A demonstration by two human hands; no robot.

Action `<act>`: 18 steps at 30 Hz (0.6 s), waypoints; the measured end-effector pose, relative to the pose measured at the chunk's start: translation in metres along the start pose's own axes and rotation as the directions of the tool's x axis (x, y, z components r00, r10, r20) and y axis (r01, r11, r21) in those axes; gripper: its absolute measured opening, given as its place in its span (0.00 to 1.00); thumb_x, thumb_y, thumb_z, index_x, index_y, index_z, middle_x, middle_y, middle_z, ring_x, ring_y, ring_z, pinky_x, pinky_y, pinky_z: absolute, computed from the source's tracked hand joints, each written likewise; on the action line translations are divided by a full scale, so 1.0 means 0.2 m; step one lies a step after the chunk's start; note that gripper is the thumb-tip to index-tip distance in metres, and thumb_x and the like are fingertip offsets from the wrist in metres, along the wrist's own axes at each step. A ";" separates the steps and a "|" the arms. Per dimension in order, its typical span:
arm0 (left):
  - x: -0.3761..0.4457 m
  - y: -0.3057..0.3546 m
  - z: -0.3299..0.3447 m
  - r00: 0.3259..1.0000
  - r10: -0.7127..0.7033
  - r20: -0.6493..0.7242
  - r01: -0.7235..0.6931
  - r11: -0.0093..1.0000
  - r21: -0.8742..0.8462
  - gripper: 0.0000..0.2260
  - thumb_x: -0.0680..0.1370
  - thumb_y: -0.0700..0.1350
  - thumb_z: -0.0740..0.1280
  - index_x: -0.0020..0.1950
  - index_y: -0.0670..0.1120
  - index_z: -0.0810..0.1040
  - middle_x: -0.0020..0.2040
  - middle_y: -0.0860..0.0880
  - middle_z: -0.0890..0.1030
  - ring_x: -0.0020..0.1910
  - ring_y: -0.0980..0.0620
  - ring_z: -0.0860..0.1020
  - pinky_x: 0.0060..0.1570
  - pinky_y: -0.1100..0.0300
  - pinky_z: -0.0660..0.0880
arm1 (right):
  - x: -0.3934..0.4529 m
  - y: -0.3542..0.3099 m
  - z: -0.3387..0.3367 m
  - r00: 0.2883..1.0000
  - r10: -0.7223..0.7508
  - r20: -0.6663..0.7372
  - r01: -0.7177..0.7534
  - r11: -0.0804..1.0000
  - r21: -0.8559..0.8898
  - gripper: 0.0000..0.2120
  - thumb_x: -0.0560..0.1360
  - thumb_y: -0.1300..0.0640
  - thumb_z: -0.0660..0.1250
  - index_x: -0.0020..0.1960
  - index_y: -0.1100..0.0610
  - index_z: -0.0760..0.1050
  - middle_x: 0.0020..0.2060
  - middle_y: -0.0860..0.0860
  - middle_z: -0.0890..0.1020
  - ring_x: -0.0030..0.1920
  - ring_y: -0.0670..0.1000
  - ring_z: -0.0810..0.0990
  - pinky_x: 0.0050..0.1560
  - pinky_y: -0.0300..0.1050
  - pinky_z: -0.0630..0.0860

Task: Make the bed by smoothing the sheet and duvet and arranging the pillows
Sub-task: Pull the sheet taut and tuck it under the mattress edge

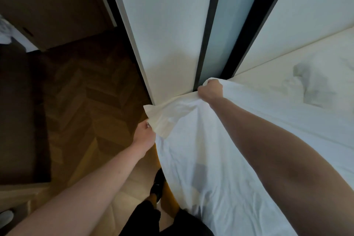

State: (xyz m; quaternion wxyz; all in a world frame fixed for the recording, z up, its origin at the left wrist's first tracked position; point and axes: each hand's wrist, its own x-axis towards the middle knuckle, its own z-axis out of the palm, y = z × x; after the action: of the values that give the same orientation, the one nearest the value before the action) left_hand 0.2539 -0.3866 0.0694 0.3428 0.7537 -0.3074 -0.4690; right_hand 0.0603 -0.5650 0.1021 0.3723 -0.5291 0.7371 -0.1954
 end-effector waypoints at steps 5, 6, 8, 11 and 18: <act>0.45 0.03 -0.07 0.993 -0.080 -0.090 0.079 0.997 -0.011 0.09 0.82 0.45 0.66 0.42 0.55 0.77 0.43 0.51 0.80 0.43 0.51 0.76 0.45 0.56 0.72 | 0.25 -0.11 0.27 0.998 0.060 0.021 -0.062 0.995 0.080 0.02 0.71 0.63 0.61 0.40 0.58 0.70 0.43 0.55 0.78 0.47 0.59 0.79 0.47 0.48 0.79; 0.54 0.01 -0.08 0.988 -0.113 -0.106 0.115 0.993 0.010 0.08 0.82 0.45 0.65 0.43 0.54 0.77 0.43 0.51 0.79 0.42 0.51 0.76 0.44 0.57 0.72 | 0.29 -0.10 0.33 0.996 0.068 0.066 -0.075 0.990 0.121 0.04 0.72 0.63 0.61 0.46 0.59 0.73 0.46 0.55 0.79 0.47 0.59 0.82 0.49 0.49 0.81; 0.73 -0.05 -0.11 0.978 -0.172 -0.118 0.182 0.980 0.083 0.06 0.82 0.45 0.64 0.51 0.48 0.81 0.44 0.49 0.80 0.43 0.49 0.78 0.44 0.55 0.77 | 0.35 -0.03 0.46 0.981 0.067 0.184 -0.104 0.974 0.199 0.21 0.74 0.60 0.60 0.66 0.58 0.76 0.59 0.54 0.81 0.48 0.57 0.86 0.54 0.54 0.84; 0.92 -0.19 -0.13 0.954 -0.287 -0.080 0.298 0.936 0.189 0.13 0.80 0.45 0.69 0.64 0.47 0.80 0.53 0.48 0.82 0.52 0.45 0.82 0.56 0.47 0.82 | 0.30 0.14 0.57 0.973 0.057 0.223 -0.089 0.987 0.134 0.27 0.74 0.55 0.63 0.73 0.51 0.74 0.63 0.52 0.81 0.48 0.54 0.86 0.57 0.52 0.83; 0.82 -0.56 -0.07 0.897 -0.434 0.081 0.335 0.788 0.517 0.16 0.78 0.44 0.70 0.65 0.44 0.77 0.61 0.45 0.79 0.57 0.45 0.78 0.54 0.55 0.76 | -0.23 0.92 0.58 0.896 0.430 0.112 -0.442 0.889 0.123 0.22 0.75 0.60 0.66 0.68 0.49 0.76 0.56 0.52 0.83 0.51 0.52 0.83 0.48 0.43 0.74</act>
State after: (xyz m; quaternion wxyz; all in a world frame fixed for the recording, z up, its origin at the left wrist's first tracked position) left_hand 0.3426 -0.4485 -0.0973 0.0052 0.8125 -0.2875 -0.5072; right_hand 0.0388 -0.4426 -0.0821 0.4742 -0.3291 0.8048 -0.1382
